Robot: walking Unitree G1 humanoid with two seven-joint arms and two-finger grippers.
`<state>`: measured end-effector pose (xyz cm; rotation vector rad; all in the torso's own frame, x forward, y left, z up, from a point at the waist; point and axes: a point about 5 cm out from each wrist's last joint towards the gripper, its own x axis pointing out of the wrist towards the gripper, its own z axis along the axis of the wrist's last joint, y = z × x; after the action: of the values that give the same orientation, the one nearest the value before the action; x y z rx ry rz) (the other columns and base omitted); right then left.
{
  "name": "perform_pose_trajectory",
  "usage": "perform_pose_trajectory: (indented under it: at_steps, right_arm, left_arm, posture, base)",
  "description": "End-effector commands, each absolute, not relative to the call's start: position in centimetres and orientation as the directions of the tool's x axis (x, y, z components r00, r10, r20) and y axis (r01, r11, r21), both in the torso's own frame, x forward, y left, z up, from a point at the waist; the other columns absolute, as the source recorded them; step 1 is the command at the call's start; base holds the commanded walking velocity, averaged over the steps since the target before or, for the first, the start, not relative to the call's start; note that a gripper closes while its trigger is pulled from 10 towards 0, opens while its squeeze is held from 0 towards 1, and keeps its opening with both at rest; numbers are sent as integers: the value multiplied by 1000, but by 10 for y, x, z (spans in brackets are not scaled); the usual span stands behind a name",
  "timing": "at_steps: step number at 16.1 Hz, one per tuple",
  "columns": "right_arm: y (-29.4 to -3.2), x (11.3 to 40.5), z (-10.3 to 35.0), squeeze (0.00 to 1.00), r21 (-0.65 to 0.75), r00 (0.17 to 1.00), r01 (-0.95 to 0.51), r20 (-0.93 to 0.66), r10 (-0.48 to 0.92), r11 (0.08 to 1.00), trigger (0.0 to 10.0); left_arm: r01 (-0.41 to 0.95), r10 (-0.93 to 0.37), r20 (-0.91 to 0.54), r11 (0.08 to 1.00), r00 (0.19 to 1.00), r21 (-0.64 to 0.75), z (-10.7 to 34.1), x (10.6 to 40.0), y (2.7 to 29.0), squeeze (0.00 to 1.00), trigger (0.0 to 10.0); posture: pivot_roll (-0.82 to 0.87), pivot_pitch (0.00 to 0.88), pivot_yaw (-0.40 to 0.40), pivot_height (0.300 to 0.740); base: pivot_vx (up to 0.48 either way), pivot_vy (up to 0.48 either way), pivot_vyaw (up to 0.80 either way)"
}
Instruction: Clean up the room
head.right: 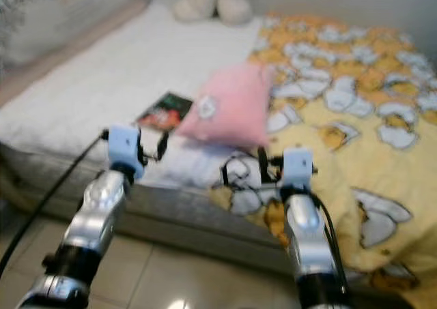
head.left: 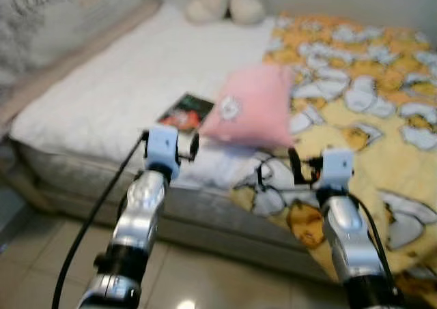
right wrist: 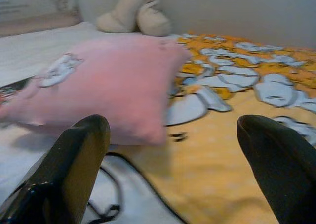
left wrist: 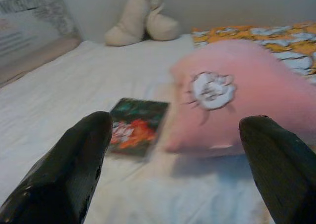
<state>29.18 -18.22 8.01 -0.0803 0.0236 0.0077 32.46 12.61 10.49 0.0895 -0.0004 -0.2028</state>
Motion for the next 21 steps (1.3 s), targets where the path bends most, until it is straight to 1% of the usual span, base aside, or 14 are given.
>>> perform_pose_trajectory:
  at_steps: [1,2,4,5,7,8,12,13,14,15,16,18,21]
  right_arm:
    - [-186,291,85,0,-102,1000,-13,-25,11,995,10000]
    - [-187,289,84,0,-114,999,-26,-33,23,993,10000]
    - [-184,292,86,0,-103,1000,-6,-17,4,995,10000]
    - [-182,293,86,0,-100,1000,-2,-15,0,995,10000]
    - [-179,294,87,0,-96,1000,-4,-13,2,995,10000]
    - [-176,294,86,0,-97,1000,-11,-15,9,995,10000]
    - [-175,296,89,0,-107,1000,0,1,0,994,10000]
    - [-173,297,90,0,-118,1000,-7,4,7,993,10000]
    - [-172,297,91,0,-124,1000,-9,9,10,992,10000]
    - [-172,298,92,0,-130,1000,-7,14,9,992,10000]
    - [-171,299,92,0,-130,1000,-9,16,11,991,10000]
    - [-172,299,92,0,-131,1000,-8,16,10,991,10000]
    - [-173,300,94,0,-142,1000,-6,26,9,990,10000]
  left_arm:
    - [251,-253,9,963,967,99,110,330,110,0,10000]
    - [273,-276,12,956,961,105,111,332,103,0,10000]
    - [327,-331,20,939,943,108,114,333,92,0,10000]
    - [335,-339,22,937,941,101,115,333,91,0,10000]
    - [330,-334,31,939,942,96,116,334,92,0,10000]
    - [307,-311,36,947,950,96,117,336,95,0,10000]
    - [318,-323,45,943,945,95,116,336,97,0,10000]
    - [325,-329,48,943,943,70,116,335,97,0,10000]
    - [323,-326,50,945,944,59,116,335,98,0,10000]
    - [318,-321,46,946,946,65,115,335,99,0,10000]
    - [309,-314,42,946,948,96,115,336,99,0,10000]
    - [318,-321,41,946,946,65,114,336,99,0,10000]
    - [325,-328,47,943,943,71,114,337,99,0,10000]
  posture:
    - [-237,0,-18,740]
    - [-239,0,-14,740]
    - [-246,0,7,740]
    - [-244,0,11,740]
    - [-239,0,16,740]
    - [-240,0,26,740]
    - [-238,0,46,740]
    - [-236,0,47,740]
    - [-236,0,49,740]
    - [-235,0,50,740]
    - [-232,0,49,740]
    - [-232,0,49,740]
    - [-234,0,54,740]
  base:
    - [0,0,0]
    - [0,0,0]
    - [261,-399,0]
    - [285,-382,0]
    - [386,-281,0]
    - [0,0,0]
    - [0,0,0]
    - [0,0,-800]
    - [0,277,-800]
    - [0,274,0]
    - [0,0,0]
    - [0,0,0]
    - [0,449,0]
